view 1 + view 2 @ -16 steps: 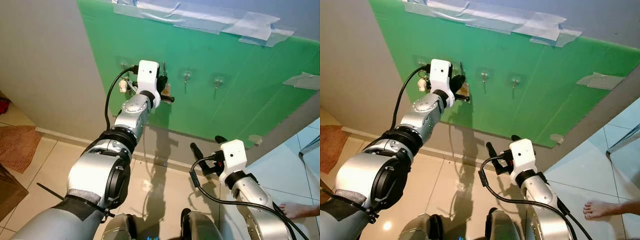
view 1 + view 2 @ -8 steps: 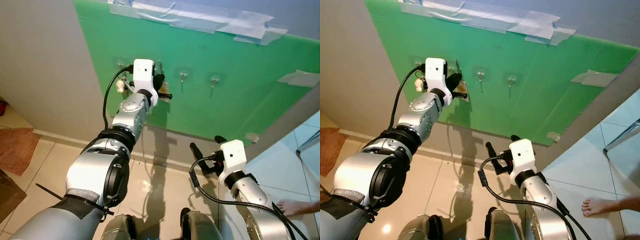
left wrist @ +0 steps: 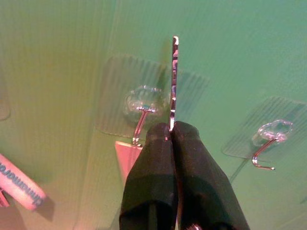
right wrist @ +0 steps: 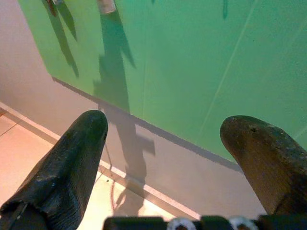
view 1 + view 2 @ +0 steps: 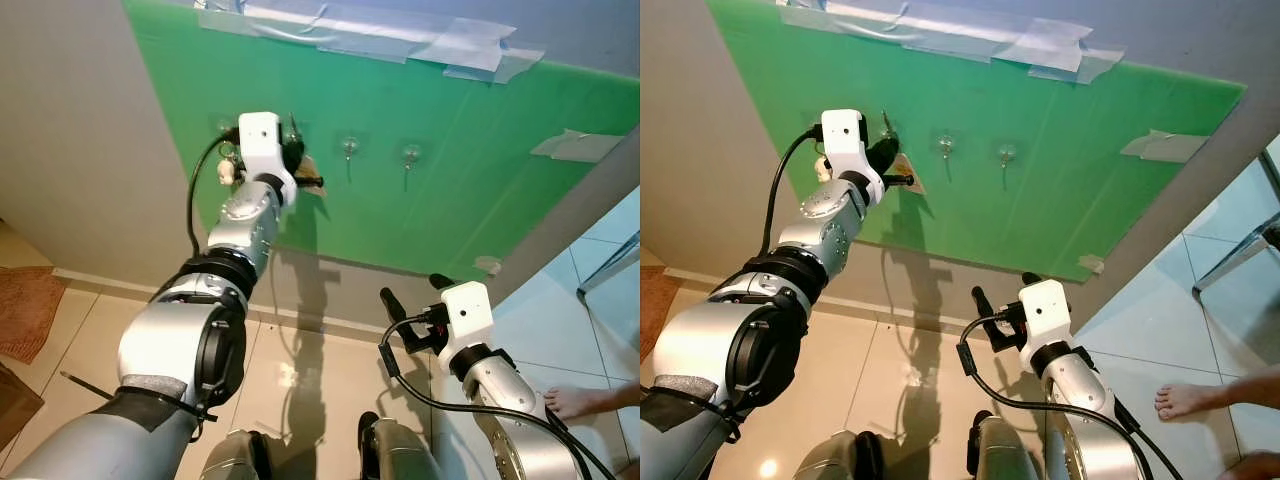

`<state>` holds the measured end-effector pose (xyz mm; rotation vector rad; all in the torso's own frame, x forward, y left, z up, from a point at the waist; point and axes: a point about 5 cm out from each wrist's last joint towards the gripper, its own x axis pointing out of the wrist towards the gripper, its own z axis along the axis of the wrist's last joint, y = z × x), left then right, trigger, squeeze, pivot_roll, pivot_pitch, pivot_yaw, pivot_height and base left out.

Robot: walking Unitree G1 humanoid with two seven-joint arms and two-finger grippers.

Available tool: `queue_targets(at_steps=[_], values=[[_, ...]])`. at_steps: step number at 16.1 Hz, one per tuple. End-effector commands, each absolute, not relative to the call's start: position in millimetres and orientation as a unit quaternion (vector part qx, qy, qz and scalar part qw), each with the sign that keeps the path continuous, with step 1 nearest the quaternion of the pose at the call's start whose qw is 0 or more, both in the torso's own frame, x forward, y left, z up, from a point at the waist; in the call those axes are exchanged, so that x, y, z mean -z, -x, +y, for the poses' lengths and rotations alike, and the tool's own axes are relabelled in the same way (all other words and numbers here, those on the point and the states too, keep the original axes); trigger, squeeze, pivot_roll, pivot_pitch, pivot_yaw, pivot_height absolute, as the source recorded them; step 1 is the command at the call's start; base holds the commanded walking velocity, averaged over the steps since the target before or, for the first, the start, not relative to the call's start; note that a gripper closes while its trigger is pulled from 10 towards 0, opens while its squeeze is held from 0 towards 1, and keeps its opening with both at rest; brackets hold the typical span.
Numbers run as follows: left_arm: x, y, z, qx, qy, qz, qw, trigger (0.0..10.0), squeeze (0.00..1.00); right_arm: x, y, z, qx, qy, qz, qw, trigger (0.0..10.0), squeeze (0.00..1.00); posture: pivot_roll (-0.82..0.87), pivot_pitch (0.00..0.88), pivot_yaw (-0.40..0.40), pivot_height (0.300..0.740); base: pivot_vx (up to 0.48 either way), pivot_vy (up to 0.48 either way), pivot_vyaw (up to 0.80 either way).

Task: Hang keys on a hook

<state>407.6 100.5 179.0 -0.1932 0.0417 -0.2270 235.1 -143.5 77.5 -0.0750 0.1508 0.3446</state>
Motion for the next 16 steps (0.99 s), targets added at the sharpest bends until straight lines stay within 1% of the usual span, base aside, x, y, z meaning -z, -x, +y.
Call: queue_targets(at_steps=[1,3,7,12,16], values=[[-196.7,-411.9,104.0,0.108,0.082,-0.014,0.991,0.0,0.00,-78.2,-231.4,-147.7,-0.167,0.034,0.076,0.983,10.0,0.00,-0.24,0.142,0.002,0.710,0.000,0.000,0.00],[-197.5,-411.6,101.4,0.114,0.061,-0.017,0.991,0.0,0.00,-77.7,-230.2,-147.2,-0.167,0.034,0.076,0.983,10.0,0.00,-0.24,0.144,0.002,0.710,0.000,0.000,0.00],[-192.7,-411.6,106.2,0.098,0.082,-0.003,0.992,0.0,0.00,-77.8,-229.9,-144.6,-0.166,0.032,0.077,0.983,10.0,0.00,-0.24,0.148,0.004,0.710,0.000,0.000,0.00],[-175.7,-409.5,120.6,0.053,0.155,0.038,0.986,0.0,0.00,-78.7,-228.9,-145.1,-0.165,0.032,0.079,0.983,10.0,0.00,-0.25,0.154,0.002,0.710,0.000,0.000,0.00],[-165.6,-407.4,124.3,0.034,0.228,0.063,0.971,0.0,0.00,-79.5,-227.1,-146.3,-0.167,0.033,0.080,0.982,10.0,0.00,-0.25,0.155,0.000,0.710,0.000,0.000,0.00]])
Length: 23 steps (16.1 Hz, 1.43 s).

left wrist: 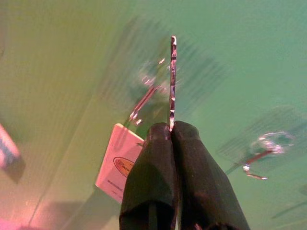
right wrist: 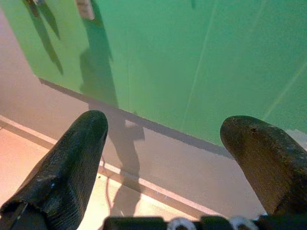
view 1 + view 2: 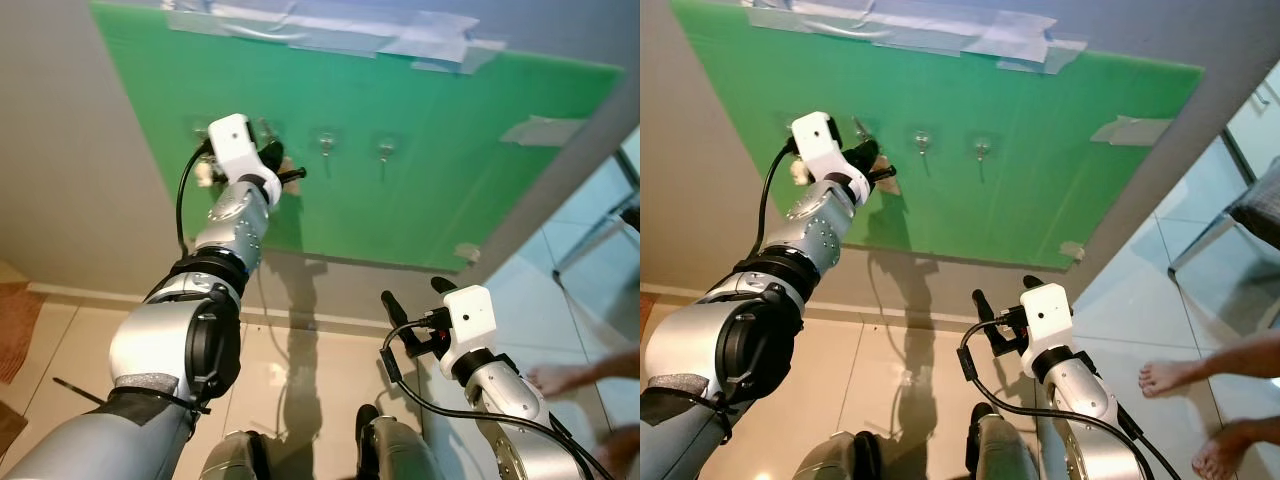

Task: Hang keys on a hook

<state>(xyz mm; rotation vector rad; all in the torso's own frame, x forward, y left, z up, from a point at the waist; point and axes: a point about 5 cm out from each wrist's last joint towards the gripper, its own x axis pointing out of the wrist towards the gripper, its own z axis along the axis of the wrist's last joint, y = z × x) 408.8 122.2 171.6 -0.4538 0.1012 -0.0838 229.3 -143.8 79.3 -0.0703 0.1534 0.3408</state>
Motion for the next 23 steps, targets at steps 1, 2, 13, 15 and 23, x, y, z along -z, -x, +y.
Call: queue_targets(at_steps=[1,2,13,15,23], values=[[-162.9,-406.7,124.6,0.030,0.238,0.069,0.968,0.0,0.00,-79.5,-226.9,-146.4,-0.167,0.033,0.080,0.982,10.0,0.00,-0.25,0.156,-0.001,0.710,0.000,0.000,0.00],[-156.8,-405.0,124.7,0.021,0.267,0.084,0.960,0.0,0.00,-79.4,-226.8,-146.1,-0.167,0.033,0.081,0.982,10.0,0.00,-0.25,0.156,-0.001,0.710,0.000,0.000,0.00],[-176.3,-403.9,86.9,0.130,-0.022,0.008,0.991,0.0,0.00,-81.8,-228.5,-142.6,-0.168,0.032,0.083,0.982,10.0,0.00,-0.24,0.161,-0.001,0.710,0.000,0.000,0.00],[-180.3,-403.2,80.6,0.146,-0.056,-0.011,0.988,0.0,0.00,-81.3,-228.3,-141.7,-0.168,0.031,0.084,0.982,10.0,0.00,-0.24,0.160,0.001,0.710,0.000,0.000,0.00],[-212.5,-404.6,65.2,0.174,-0.108,-0.090,0.975,0.0,0.00,-75.7,-226.0,-142.5,-0.170,0.031,0.088,0.981,10.0,0.00,-0.24,0.145,0.006,0.710,0.000,0.000,0.00]])
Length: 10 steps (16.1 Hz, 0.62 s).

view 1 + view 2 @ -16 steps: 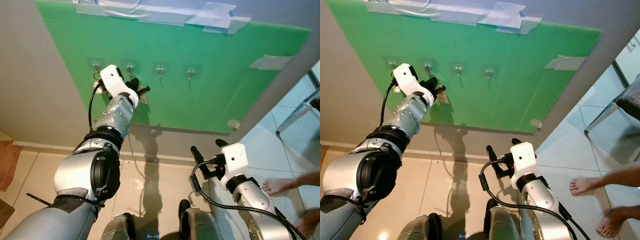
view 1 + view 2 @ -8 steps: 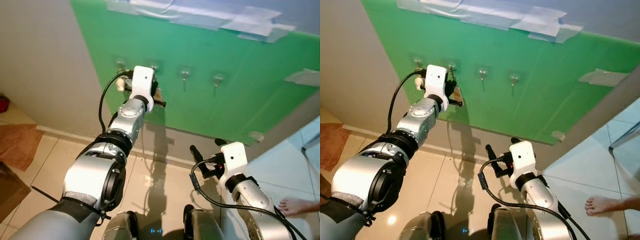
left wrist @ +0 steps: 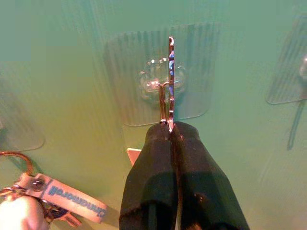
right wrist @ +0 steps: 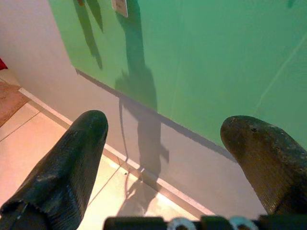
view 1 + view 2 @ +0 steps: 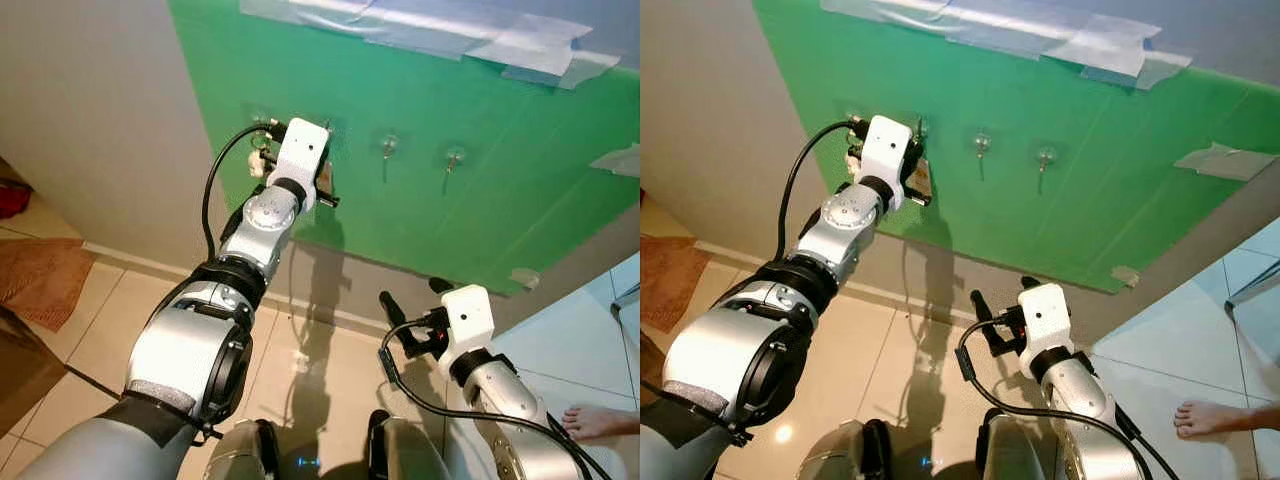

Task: Hang keys on a hook

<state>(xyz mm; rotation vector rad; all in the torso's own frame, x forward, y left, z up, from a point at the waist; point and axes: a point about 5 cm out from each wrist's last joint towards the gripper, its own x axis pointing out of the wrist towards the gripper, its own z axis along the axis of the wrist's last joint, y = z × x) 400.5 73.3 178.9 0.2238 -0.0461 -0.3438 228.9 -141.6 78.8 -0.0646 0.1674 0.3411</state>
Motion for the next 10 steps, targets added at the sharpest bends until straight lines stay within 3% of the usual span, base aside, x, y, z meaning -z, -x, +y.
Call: queue_targets(at_steps=[1,7,10], values=[[-212.7,-404.1,64.2,0.176,-0.094,-0.091,0.976,0.0,0.00,-75.4,-226.0,-142.8,-0.169,0.032,0.088,0.981,10.0,0.00,-0.24,0.145,0.007,0.710,0.000,0.000,0.00],[-204.0,-384.7,41.6,0.237,-0.032,-0.103,0.965,0.0,0.00,-73.0,-226.6,-145.3,-0.167,0.031,0.088,0.981,10.0,0.00,-0.24,0.142,0.012,0.710,0.000,0.000,0.00],[-192.4,-370.2,45.1,0.242,0.007,-0.094,0.966,0.0,0.00,-72.0,-226.4,-145.2,-0.168,0.030,0.089,0.981,10.0,0.00,-0.24,0.147,0.013,0.710,0.000,0.000,0.00]])
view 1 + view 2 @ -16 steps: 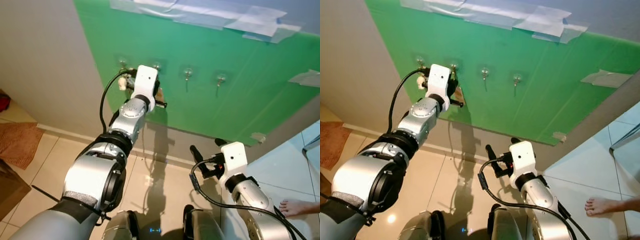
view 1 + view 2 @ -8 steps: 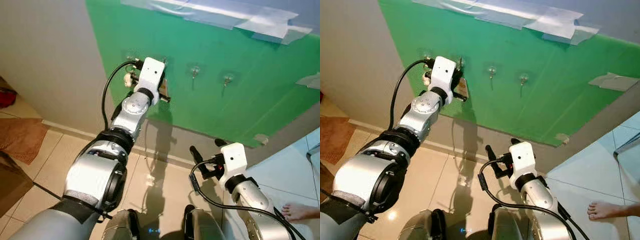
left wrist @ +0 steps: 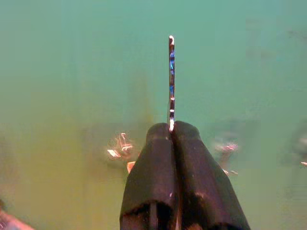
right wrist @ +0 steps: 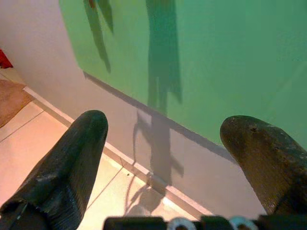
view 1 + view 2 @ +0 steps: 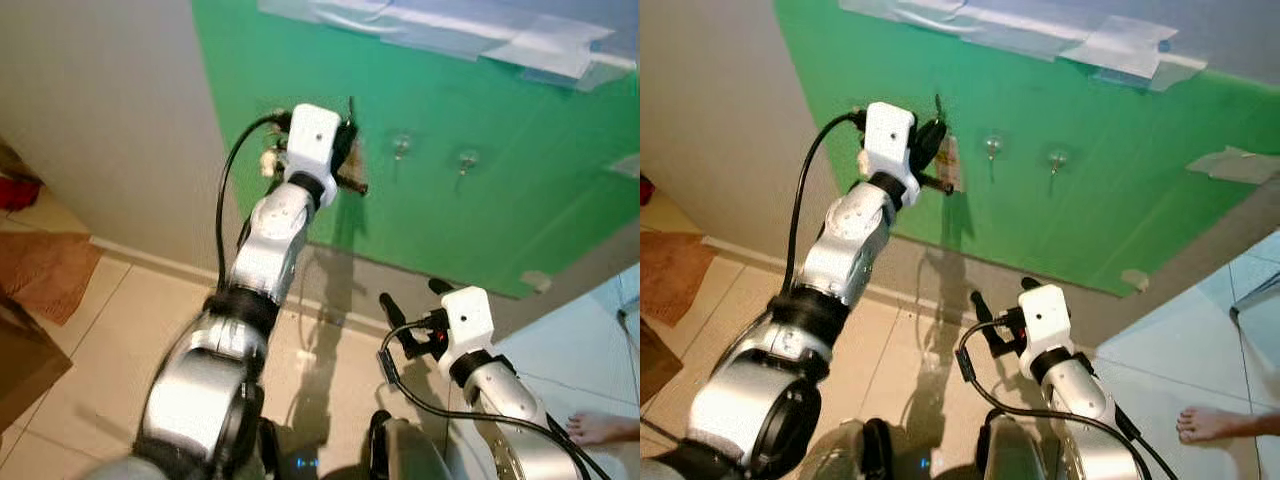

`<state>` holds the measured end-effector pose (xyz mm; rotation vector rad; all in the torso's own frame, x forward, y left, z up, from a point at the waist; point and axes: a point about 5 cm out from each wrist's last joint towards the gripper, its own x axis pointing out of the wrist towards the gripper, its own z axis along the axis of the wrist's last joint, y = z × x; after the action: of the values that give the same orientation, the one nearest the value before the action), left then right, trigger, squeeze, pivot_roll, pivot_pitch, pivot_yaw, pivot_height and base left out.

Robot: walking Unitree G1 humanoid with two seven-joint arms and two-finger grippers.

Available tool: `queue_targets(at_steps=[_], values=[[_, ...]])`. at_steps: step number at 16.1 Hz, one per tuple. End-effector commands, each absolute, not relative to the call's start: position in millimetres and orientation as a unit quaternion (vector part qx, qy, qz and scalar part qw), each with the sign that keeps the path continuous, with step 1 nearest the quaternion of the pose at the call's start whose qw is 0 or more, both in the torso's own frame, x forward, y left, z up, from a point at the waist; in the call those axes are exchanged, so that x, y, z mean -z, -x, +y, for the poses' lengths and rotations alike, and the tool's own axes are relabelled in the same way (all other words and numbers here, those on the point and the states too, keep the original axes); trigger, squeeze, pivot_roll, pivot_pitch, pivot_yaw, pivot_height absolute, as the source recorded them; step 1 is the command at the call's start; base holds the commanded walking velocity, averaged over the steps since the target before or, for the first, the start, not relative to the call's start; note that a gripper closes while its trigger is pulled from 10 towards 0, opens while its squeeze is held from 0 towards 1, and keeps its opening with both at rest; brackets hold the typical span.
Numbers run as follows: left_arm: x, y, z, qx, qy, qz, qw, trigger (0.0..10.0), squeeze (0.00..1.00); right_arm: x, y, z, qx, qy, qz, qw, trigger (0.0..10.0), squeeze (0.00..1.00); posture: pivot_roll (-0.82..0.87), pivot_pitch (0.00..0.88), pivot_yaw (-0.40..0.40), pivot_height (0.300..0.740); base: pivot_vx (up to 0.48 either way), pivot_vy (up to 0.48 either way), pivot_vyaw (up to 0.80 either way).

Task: Hang keys on a hook

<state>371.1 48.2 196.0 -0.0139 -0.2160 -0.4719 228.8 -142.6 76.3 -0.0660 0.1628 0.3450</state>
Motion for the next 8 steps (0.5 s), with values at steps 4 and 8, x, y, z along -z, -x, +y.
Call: queue_targets(at_steps=[4,8], values=[[-186.7,-349.6,53.5,0.258,0.018,-0.098,0.961,0.0,0.00,-70.5,-226.2,-146.0,-0.171,0.031,0.090,0.981,10.0,0.00,-0.22,0.146,0.003,0.710,0.000,0.000,0.00],[-183.0,-332.6,69.5,0.248,0.000,-0.091,0.964,0.0,0.00,-71.9,-227.7,-147.3,-0.172,0.034,0.088,0.981,10.0,0.00,-0.22,0.147,-0.002,0.710,0.000,0.000,0.00]])
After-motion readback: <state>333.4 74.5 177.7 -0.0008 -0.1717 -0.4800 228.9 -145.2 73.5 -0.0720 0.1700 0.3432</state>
